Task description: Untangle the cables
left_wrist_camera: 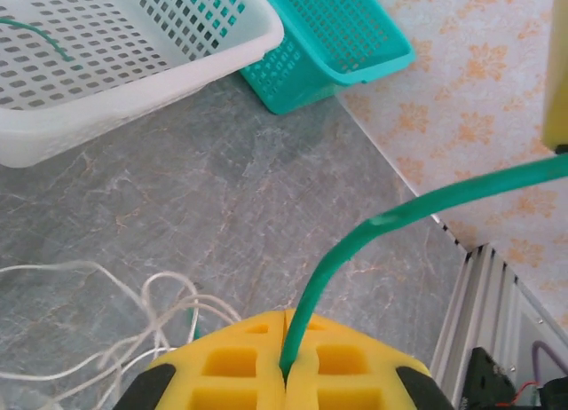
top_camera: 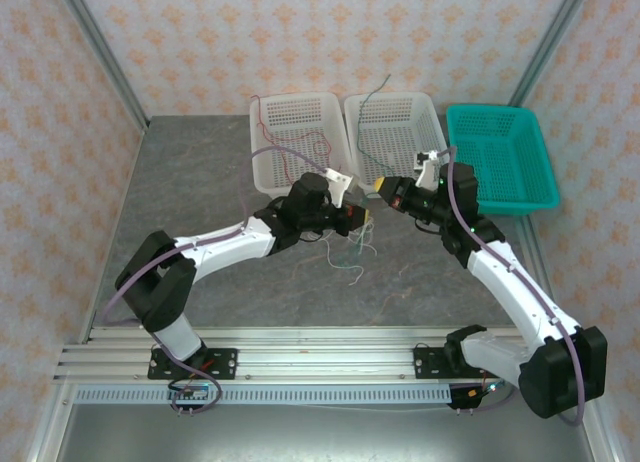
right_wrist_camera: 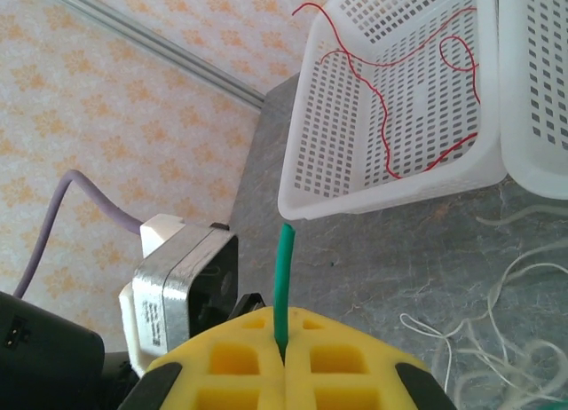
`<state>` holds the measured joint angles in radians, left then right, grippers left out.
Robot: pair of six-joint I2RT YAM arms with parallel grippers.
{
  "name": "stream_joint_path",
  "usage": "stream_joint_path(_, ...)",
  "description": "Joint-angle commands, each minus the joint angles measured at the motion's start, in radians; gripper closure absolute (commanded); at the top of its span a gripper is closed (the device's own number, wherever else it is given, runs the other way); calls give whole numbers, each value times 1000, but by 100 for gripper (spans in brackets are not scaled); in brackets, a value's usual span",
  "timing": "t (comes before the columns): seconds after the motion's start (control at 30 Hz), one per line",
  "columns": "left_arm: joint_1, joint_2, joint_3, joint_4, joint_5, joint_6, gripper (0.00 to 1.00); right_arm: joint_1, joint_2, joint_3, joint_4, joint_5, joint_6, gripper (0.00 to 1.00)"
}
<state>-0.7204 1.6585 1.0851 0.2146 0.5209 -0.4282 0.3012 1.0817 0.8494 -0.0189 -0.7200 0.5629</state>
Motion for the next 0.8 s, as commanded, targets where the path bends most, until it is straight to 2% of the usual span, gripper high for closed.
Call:
stream_joint_path(0.0, 9, -47, 11, 103, -28, -65, 100, 5, -33, -22, -24, 45, -95, 64)
stream_joint_path(0.07, 18, -58, -1, 138, -49, -115, 100, 4, -90, -105, -16, 162, -158, 41)
stream_joint_path(0.13, 26, -55, -3, 177, -53, -176, 100, 4, -155, -231, 100, 205, -164, 38)
stream_joint_path(0.23, 29, -40, 10, 207, -42, -219, 100, 6, -197, -361, 263, 153, -124, 31)
stream_joint_path(0.33, 29, -31, 19, 233, -19, -234, 100, 5, -165, -378, 282, 146, -65, 30)
stream_joint_path(0.47, 29, -36, 21, 236, -12, -234, 100, 6, -16, -333, 258, 174, 206, 28)
stream_joint_path(0.6, 27, -41, 14, 232, -17, -234, 100, 14, 150, -364, 554, 77, 472, 32)
stream_joint_path(0.67, 25, -45, 7, 236, -19, -236, 100, 33, 187, -360, 619, 80, 509, 31)
stream_joint_path(0.77, 24, -46, 3, 234, -19, -233, 100, 65, 203, -334, 615, 92, 508, 31)
